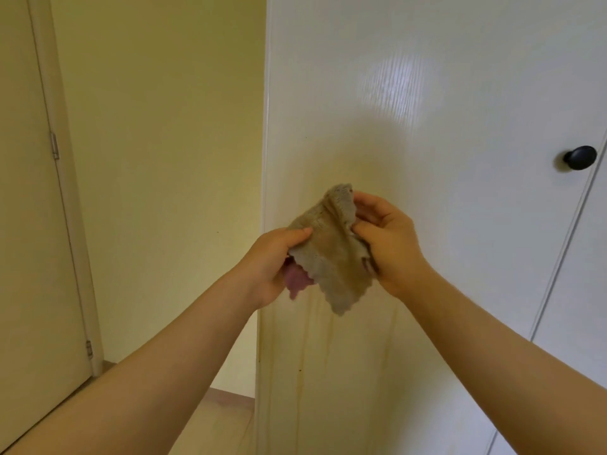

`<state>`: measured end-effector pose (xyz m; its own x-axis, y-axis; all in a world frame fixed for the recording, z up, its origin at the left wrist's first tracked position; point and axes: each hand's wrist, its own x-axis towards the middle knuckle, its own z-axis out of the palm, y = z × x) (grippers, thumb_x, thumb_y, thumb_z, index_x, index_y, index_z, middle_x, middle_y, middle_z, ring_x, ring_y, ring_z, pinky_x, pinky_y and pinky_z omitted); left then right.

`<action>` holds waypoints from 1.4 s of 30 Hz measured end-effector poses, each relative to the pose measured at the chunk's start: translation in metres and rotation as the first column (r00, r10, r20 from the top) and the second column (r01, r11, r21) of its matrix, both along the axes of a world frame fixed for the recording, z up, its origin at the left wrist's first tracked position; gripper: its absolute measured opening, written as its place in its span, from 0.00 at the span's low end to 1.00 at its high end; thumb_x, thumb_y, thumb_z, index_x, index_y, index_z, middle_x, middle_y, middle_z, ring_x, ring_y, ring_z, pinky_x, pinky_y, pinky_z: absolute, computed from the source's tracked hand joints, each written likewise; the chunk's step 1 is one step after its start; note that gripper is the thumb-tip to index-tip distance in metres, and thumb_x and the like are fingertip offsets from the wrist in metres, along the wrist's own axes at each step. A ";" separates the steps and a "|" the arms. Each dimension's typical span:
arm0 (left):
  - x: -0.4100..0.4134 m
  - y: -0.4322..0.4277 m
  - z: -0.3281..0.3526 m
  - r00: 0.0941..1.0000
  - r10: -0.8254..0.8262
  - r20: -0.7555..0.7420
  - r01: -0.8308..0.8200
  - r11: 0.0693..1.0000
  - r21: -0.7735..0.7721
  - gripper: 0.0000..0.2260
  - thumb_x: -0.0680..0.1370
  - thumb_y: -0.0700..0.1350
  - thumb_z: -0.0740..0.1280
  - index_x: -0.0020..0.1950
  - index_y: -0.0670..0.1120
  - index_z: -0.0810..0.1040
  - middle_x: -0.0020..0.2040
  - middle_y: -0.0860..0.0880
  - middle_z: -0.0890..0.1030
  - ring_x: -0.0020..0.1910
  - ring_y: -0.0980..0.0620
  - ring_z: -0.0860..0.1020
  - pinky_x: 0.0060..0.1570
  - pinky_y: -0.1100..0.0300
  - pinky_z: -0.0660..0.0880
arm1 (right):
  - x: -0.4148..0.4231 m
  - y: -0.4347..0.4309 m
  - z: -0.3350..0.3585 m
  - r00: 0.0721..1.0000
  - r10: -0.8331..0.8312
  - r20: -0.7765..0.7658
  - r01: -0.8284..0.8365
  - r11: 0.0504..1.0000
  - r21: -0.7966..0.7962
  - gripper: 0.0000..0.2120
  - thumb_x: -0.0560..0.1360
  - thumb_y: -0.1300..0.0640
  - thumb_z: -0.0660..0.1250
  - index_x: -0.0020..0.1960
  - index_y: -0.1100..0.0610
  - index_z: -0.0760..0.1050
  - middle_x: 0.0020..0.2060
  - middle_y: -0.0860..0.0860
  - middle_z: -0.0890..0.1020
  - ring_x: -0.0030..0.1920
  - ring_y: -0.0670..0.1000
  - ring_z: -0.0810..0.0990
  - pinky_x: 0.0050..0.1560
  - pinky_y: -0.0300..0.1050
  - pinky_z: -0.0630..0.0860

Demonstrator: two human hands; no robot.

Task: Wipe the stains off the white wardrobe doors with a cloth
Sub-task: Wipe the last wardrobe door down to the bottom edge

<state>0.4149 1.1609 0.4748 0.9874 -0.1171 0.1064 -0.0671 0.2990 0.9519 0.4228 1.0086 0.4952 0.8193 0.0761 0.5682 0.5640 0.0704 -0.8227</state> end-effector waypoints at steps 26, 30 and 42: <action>0.080 -0.023 -0.042 -0.101 -0.111 0.989 -0.974 0.211 -0.076 0.10 0.77 0.45 0.62 0.57 0.48 0.71 0.51 0.45 0.77 0.45 0.44 0.72 0.40 0.53 0.70 | 0.040 -0.060 -0.033 0.347 -0.346 0.872 0.894 0.404 -0.195 0.13 0.69 0.62 0.57 0.45 0.63 0.79 0.37 0.58 0.76 0.35 0.58 0.73 0.35 0.48 0.71; 0.094 -0.025 -0.065 -0.130 -0.083 0.988 -0.951 0.291 -0.101 0.13 0.75 0.39 0.65 0.58 0.49 0.72 0.50 0.49 0.72 0.43 0.44 0.71 0.39 0.53 0.68 | 0.047 -0.060 -0.035 0.370 -0.371 0.851 0.884 0.422 -0.201 0.13 0.69 0.62 0.57 0.44 0.62 0.79 0.33 0.56 0.75 0.32 0.57 0.72 0.35 0.46 0.67; 0.098 -0.014 -0.095 -0.186 -0.256 0.948 -0.936 0.341 -0.092 0.12 0.76 0.39 0.66 0.59 0.46 0.73 0.51 0.49 0.71 0.43 0.46 0.69 0.40 0.53 0.67 | 0.042 -0.064 -0.045 0.391 -0.384 0.837 0.865 0.465 -0.191 0.11 0.70 0.62 0.58 0.45 0.61 0.79 0.36 0.56 0.77 0.37 0.57 0.74 0.40 0.45 0.65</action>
<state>0.5132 1.1471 0.3796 -0.1064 -0.3892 0.9150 -0.5526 -0.7418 -0.3798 0.4649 0.9445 0.4505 0.2067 0.1742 0.9628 0.5412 -0.8401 0.0358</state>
